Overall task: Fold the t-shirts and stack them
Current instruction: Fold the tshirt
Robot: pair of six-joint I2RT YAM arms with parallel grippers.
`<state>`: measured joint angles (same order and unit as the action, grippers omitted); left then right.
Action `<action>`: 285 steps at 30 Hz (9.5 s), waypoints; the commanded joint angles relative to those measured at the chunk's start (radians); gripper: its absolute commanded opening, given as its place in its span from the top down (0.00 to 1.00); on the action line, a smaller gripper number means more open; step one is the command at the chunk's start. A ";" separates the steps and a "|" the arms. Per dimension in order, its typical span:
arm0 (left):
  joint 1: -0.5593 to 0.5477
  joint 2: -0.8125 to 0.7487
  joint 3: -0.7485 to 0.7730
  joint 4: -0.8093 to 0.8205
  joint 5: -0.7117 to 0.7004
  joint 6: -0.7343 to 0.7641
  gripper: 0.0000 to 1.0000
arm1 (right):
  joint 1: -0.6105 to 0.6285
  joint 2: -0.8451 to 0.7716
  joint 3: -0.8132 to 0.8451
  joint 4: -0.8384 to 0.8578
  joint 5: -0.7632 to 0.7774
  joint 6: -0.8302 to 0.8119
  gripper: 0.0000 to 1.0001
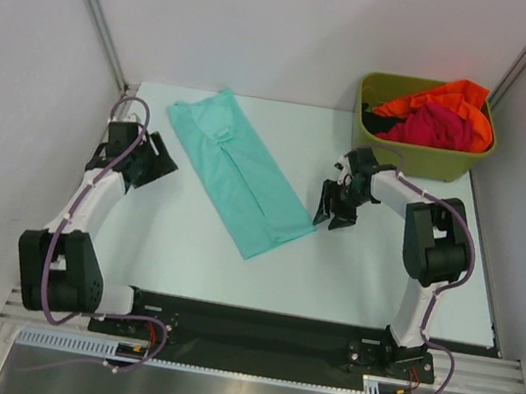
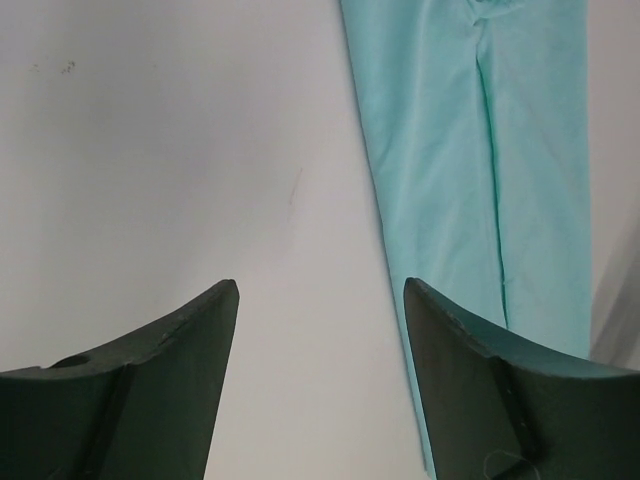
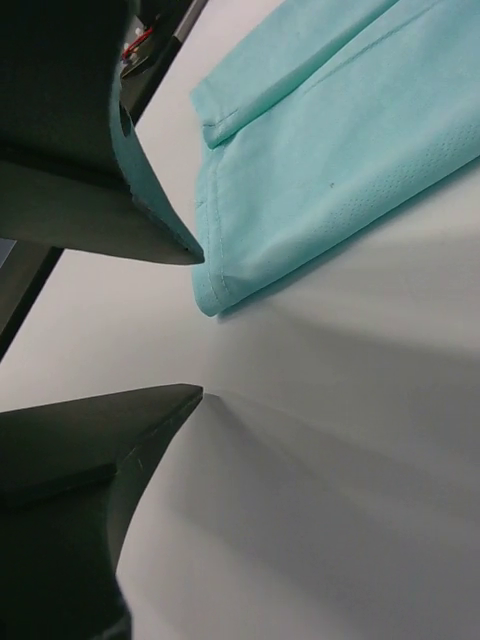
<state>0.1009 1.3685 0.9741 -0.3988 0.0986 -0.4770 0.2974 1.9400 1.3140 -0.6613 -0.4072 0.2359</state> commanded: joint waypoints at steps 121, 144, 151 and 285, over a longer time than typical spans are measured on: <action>-0.122 1.209 1.310 0.243 0.191 -0.220 0.35 | -0.020 -0.233 -0.354 0.238 -0.211 0.266 0.32; -0.601 -0.555 -0.425 -0.153 -0.082 -0.290 0.40 | 0.308 -0.504 -0.601 0.328 -0.131 0.483 0.30; -0.653 -0.735 -0.561 -0.204 -0.096 -0.422 0.44 | 0.345 -0.562 -0.674 0.380 -0.108 0.542 0.30; -0.167 0.659 0.538 -0.050 0.176 -0.235 0.91 | -0.017 0.571 0.810 0.106 -0.302 0.352 0.74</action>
<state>-0.0834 2.0277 1.4506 -0.4511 0.2672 -0.7380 0.2928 2.4794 2.0552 -0.5121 -0.7212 0.6052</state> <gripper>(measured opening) 0.063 0.221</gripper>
